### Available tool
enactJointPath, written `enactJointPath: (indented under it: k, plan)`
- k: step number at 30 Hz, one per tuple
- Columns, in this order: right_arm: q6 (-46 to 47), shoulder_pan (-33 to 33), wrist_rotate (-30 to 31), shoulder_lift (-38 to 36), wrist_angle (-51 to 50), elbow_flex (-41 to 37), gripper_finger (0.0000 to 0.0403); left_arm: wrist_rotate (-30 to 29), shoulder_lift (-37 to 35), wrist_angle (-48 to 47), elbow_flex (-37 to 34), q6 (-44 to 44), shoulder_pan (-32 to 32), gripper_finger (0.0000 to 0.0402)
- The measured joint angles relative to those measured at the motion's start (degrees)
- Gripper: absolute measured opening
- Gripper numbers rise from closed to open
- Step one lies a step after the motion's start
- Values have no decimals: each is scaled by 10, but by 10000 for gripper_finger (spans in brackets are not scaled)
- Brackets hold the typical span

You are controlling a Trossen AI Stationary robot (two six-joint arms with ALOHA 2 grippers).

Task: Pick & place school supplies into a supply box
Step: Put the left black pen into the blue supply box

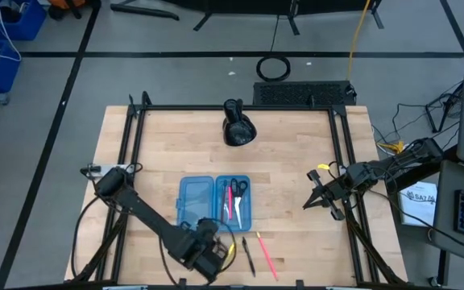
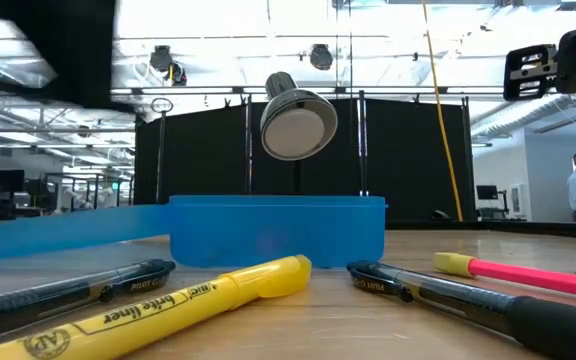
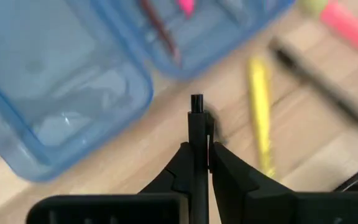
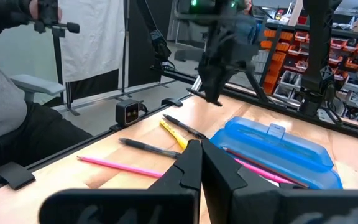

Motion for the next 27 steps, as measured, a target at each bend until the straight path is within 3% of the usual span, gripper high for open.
enactJointPath:
  k: [7, 18, 21, 27]
  plan:
    - [10, 0, 0, 0, 4, 0, 0, -71, -1, -25, 75, 14, 73, 41]
    - [15, 0, -2, 0, 8, 0, 0, -84, -2, -29, 76, 99, 190, 42]
    - [15, 0, -2, 0, 8, 0, 0, -93, -2, -27, 54, 112, 211, 38]
    - [15, 0, -2, 0, 6, 0, 0, -44, -2, 32, -41, 95, 236, 43]
